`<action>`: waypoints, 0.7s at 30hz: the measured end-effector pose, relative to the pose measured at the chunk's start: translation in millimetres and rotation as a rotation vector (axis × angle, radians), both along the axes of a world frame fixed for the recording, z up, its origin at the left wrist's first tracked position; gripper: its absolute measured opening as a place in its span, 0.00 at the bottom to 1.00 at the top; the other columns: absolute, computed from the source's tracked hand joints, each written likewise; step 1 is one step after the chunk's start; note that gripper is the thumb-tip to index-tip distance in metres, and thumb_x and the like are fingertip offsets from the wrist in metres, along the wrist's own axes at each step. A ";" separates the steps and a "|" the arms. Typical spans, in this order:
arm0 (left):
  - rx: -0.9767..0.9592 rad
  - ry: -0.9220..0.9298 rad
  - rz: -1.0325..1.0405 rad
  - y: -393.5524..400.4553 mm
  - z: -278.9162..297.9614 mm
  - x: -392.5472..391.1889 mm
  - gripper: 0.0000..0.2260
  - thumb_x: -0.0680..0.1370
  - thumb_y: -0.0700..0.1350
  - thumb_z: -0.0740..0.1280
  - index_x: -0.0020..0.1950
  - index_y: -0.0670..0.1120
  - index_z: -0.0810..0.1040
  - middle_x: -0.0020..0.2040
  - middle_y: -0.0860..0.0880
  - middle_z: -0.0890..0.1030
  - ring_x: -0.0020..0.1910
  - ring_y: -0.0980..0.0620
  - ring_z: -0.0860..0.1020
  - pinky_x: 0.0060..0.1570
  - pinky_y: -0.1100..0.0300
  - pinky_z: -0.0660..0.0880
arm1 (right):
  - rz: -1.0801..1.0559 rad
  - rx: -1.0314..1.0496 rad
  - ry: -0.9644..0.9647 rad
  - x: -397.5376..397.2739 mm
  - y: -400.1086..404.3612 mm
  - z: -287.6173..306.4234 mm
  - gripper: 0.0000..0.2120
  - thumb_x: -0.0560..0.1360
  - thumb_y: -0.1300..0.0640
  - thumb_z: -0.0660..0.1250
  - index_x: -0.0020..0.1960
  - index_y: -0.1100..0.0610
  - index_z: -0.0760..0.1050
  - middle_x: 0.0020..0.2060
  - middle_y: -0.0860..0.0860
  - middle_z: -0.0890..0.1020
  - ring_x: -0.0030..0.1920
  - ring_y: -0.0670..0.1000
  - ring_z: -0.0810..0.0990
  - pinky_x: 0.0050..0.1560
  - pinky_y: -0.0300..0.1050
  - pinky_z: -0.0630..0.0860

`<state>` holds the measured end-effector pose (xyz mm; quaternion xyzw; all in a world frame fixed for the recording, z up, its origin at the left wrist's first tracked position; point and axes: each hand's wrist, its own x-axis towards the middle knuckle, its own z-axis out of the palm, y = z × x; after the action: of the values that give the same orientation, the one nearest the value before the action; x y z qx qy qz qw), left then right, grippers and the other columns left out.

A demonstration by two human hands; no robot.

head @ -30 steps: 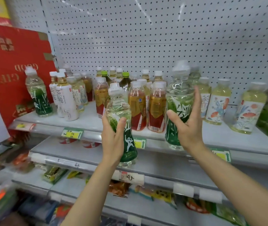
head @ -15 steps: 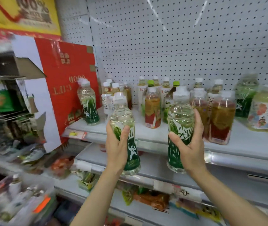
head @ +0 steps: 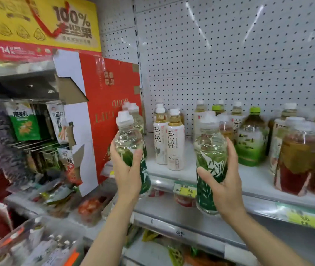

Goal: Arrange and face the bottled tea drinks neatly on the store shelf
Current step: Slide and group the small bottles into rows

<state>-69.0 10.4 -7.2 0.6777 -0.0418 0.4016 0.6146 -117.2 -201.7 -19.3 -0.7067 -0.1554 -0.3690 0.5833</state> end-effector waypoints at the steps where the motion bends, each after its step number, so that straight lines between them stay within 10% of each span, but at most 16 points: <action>1: 0.003 -0.003 0.032 6.6 1.0 7.1 0.32 0.79 0.49 0.69 0.78 0.52 0.57 0.73 0.54 0.66 0.72 0.56 0.65 0.71 0.57 0.62 | 0.013 0.000 -0.004 5.5 2.3 -0.6 0.43 0.67 0.38 0.70 0.77 0.37 0.52 0.76 0.40 0.64 0.75 0.44 0.64 0.74 0.55 0.65; 5: 0.034 0.013 0.130 38.0 11.3 39.8 0.34 0.76 0.50 0.72 0.78 0.48 0.60 0.71 0.49 0.68 0.71 0.52 0.66 0.71 0.52 0.65 | 0.043 0.016 -0.015 22.4 15.0 -7.6 0.43 0.68 0.44 0.72 0.77 0.39 0.54 0.69 0.25 0.64 0.69 0.30 0.64 0.65 0.29 0.63; 10: 0.043 0.057 0.092 63.6 31.8 88.9 0.37 0.78 0.51 0.70 0.80 0.46 0.53 0.77 0.49 0.61 0.74 0.55 0.60 0.76 0.53 0.58 | 0.042 -0.012 0.013 39.2 35.4 -6.7 0.44 0.68 0.42 0.72 0.78 0.40 0.54 0.74 0.40 0.66 0.73 0.43 0.66 0.72 0.52 0.67; 15: 0.071 0.083 0.014 76.9 32.4 132.6 0.36 0.78 0.49 0.70 0.80 0.46 0.53 0.76 0.50 0.61 0.69 0.61 0.57 0.69 0.62 0.56 | 0.011 0.014 -0.014 54.2 66.2 0.8 0.43 0.68 0.47 0.73 0.77 0.41 0.55 0.67 0.25 0.67 0.69 0.34 0.68 0.65 0.33 0.67; 21: 0.087 0.108 -0.098 102.7 15.8 169.1 0.35 0.78 0.49 0.70 0.80 0.45 0.54 0.77 0.49 0.61 0.76 0.53 0.59 0.76 0.52 0.57 | -0.077 0.031 -0.049 72.0 108.7 1.9 0.42 0.70 0.50 0.73 0.78 0.47 0.55 0.72 0.35 0.66 0.72 0.38 0.66 0.70 0.35 0.66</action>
<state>100.1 113.0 8.6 0.7215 -0.0591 0.3321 0.6048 -45.2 -93.0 -17.4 -0.6939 -0.1368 -0.4107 0.5754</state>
